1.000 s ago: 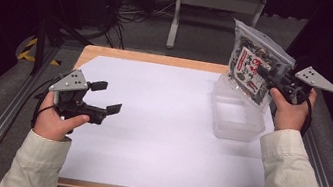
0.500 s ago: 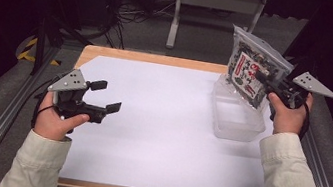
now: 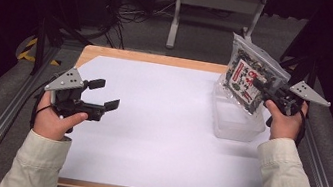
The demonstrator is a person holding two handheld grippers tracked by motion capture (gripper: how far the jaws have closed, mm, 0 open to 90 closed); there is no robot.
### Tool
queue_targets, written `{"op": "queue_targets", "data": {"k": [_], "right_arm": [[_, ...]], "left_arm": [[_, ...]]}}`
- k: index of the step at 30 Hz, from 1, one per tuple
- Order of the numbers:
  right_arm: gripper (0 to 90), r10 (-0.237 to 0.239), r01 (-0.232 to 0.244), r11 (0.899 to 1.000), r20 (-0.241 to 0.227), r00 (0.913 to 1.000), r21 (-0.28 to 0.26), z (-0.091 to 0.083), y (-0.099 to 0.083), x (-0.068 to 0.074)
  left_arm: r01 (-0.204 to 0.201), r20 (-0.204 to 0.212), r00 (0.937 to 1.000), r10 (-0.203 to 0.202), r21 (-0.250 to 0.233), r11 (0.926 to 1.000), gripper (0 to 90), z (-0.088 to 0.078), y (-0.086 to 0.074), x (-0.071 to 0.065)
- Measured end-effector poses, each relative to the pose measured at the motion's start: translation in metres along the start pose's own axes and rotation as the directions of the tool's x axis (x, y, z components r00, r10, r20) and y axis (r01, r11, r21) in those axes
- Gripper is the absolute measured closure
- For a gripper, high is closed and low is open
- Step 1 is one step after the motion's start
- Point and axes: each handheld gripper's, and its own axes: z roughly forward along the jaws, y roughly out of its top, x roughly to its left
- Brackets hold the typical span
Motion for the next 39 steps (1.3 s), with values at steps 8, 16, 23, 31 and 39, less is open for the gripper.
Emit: {"op": "queue_targets", "data": {"k": [8, 16, 23, 31, 39], "right_arm": [[75.3, 0.022, -0.022, 0.999, 0.002, 0.9998, 0.032, -0.002, -0.009, -0.001], [75.3, 0.024, -0.024, 0.998, -0.002, 0.9997, 0.06, 0.001, -0.017, 0.001], [75.2, 0.042, -0.043, 0.992, 0.011, 0.9991, 0.122, 0.0, -0.017, 0.001], [74.8, 0.077, -0.082, 0.972, 0.031, 0.9966, 0.22, 0.0, -0.02, 0.004], [74.8, 0.109, -0.12, 0.962, 0.056, 0.9925, 0.246, 0.001, -0.025, 0.003]], "left_arm": [[0.012, -0.005, 0.9999, -0.012, -0.006, 0.9999, 17.9, 0.0, -0.001, 0.002], [0.021, -0.01, 0.9997, -0.021, -0.011, 0.9997, 17.9, 0.0, -0.002, 0.003], [0.021, -0.009, 0.9997, -0.021, -0.007, 0.9998, 17.9, 0.0, -0.002, 0.003], [0.019, -0.005, 0.9998, -0.019, 0.001, 0.9998, 17.8, 0.002, -0.002, 0.003], [0.027, -0.002, 0.9996, -0.027, 0.004, 0.9996, 17.7, 0.002, -0.003, 0.004]]}}
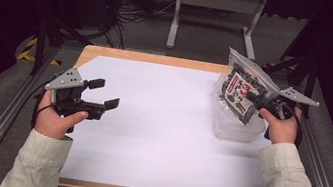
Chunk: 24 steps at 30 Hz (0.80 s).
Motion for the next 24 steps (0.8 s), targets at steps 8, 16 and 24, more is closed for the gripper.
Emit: {"op": "queue_targets", "data": {"k": [8, 16, 24], "right_arm": [[74.7, 0.065, -0.065, 0.998, 0.01, 0.9978, -0.011, -0.001, -0.008, -0.007], [69.9, 0.048, -0.048, 0.999, 0.033, 0.9983, -0.005, -0.003, -0.006, -0.012], [43.0, 0.073, -0.071, 0.997, 0.113, 0.991, -0.017, -0.011, -0.007, -0.023]], "left_arm": [[-0.003, -0.001, 1.0, 0.003, -0.002, 1.0, 17.7, 0.0, 0.0, 0.0], [0.004, -0.003, 1.0, -0.004, 0.002, 1.0, 17.7, 0.0, -0.001, 0.0], [0.003, -0.004, 1.0, -0.003, 0.012, 0.9999, 17.5, 0.001, -0.004, 0.001]]}}
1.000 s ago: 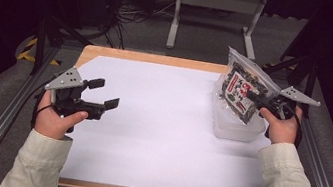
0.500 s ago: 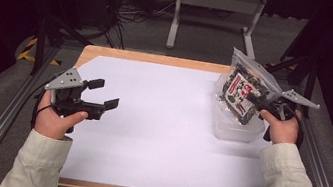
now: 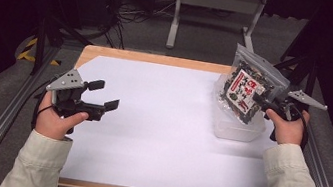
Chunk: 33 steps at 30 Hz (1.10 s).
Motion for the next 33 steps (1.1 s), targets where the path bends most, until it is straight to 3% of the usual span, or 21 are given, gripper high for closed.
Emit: {"op": "queue_targets", "data": {"k": [7, 16, 20, 24, 28, 31, 33], "right_arm": [[35.6, 0.019, -0.02, 1.0, 0.036, 0.9992, 0.002, -0.001, 0.0, -0.001], [30.9, 0.009, -0.009, 1.0, 0.006, 0.9999, -0.003, -0.01, 0.003, 0.005], [28.2, -0.019, 0.019, 1.0, 0.001, 0.9998, -0.007, -0.02, 0.006, 0.01], [27.3, -0.061, 0.062, 0.998, 0.046, 0.9971, -0.029, -0.039, 0.009, 0.022], [26.9, -0.107, 0.11, 0.993, 0.059, 0.9925, -0.043, -0.054, 0.014, 0.036], [26.9, -0.171, 0.172, 0.984, 0.027, 0.9849, -0.04, -0.066, 0.016, 0.053], [26.8, -0.179, 0.178, 0.983, -0.007, 0.9839, -0.036, -0.07, 0.014, 0.061]], "left_arm": [[0.006, 0.007, 1.0, -0.006, 0.015, 0.9999, 17.3, 0.004, -0.002, -0.001], [0.011, 0.015, 0.9998, -0.012, 0.044, 0.999, 16.6, 0.008, -0.009, 0.001], [0.022, -0.003, 0.9998, -0.022, 0.058, 0.9981, 16.2, 0.007, -0.013, 0.002], [0.031, 0.0, 0.9995, -0.032, 0.063, 0.9975, 15.5, 0.005, -0.02, 0.001], [0.048, 0.003, 0.9988, -0.048, 0.081, 0.9956, 14.5, 0.003, -0.029, 0.001], [0.063, 0.003, 0.998, -0.063, 0.084, 0.9945, 12.8, -0.002, -0.037, 0.002], [0.072, -0.002, 0.9974, -0.072, 0.082, 0.994, 11.8, -0.004, -0.043, 0.002]]}}
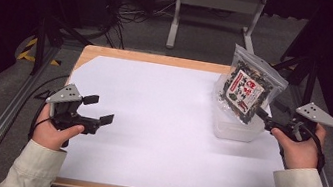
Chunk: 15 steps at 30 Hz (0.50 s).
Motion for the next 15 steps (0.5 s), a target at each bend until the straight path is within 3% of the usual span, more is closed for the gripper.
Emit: {"op": "queue_targets", "data": {"k": [4, 8, 11, 15], "right_arm": [[26.0, -0.025, 0.026, 1.0, -0.087, 0.9959, 0.008, -0.005, -0.003, 0.02], [26.0, -0.039, 0.039, 0.999, -0.124, 0.9915, -0.001, -0.006, -0.005, 0.031], [26.0, -0.037, 0.036, 0.999, -0.177, 0.9835, -0.006, -0.005, -0.008, 0.044], [26.0, -0.067, 0.068, 0.998, -0.24, 0.9685, -0.005, 0.0, -0.011, 0.061]], "left_arm": [[0.0, 0.002, 1.0, 0.0, 0.028, 0.9996, 9.7, 0.0, -0.01, 0.0], [-0.015, 0.009, 0.9999, 0.015, 0.043, 0.999, 8.6, 0.003, -0.018, 0.0], [-0.014, 0.022, 0.9997, 0.013, 0.045, 0.9989, 7.9, 0.005, -0.022, -0.002], [-0.019, 0.032, 0.9993, 0.018, 0.044, 0.9988, 7.2, 0.009, -0.028, -0.003]]}}
